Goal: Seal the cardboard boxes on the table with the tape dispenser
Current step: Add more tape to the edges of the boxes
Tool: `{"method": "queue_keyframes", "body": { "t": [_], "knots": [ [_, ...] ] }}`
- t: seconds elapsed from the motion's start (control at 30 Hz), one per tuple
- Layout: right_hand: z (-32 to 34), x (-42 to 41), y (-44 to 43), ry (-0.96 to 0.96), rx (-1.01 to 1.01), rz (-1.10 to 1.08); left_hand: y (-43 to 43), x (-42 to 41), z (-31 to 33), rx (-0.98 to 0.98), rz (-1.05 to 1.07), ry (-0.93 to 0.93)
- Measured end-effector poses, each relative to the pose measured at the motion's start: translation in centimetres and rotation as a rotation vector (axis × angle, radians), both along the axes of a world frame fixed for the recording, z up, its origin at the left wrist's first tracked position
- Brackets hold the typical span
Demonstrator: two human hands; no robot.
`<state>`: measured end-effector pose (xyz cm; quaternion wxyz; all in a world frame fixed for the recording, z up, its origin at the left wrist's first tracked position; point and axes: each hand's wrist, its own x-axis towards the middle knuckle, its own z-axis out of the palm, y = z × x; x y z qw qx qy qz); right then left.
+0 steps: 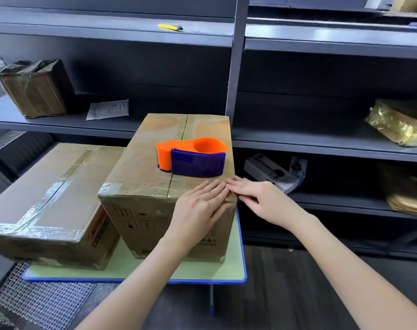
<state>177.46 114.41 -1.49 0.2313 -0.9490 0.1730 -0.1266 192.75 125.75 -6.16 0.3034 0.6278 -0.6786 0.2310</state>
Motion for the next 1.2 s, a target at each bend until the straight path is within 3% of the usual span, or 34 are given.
{"method": "queue_keyframes", "body": {
  "t": [0.2,0.53,0.67,0.93,1.07,1.2],
  "knots": [
    [0.3,-0.4,-0.5,0.058,-0.006,0.031,-0.4,-0.7,-0.4,-0.041,0.018,-0.021],
    [1.2,0.6,-0.9,0.184,-0.246,0.069,-0.2,-1.8,-1.5,-0.095,0.060,-0.036],
    [1.3,0.6,-1.0,0.164,-0.211,0.052,-0.6,-1.6,-1.4,-0.115,0.069,-0.088],
    [1.0,1.0,-0.6,0.227,-0.260,-0.039,-0.5,-2.5,-0.7,-0.017,0.122,0.139],
    [1.0,0.7,-0.5,0.152,-0.178,-0.022,0.3,-1.8,0.5,0.151,0.018,0.158],
    [1.3,1.2,0.4,0.078,-0.242,-0.014,2.6,-0.2,1.6,0.225,-0.020,0.295]
  ]
}}
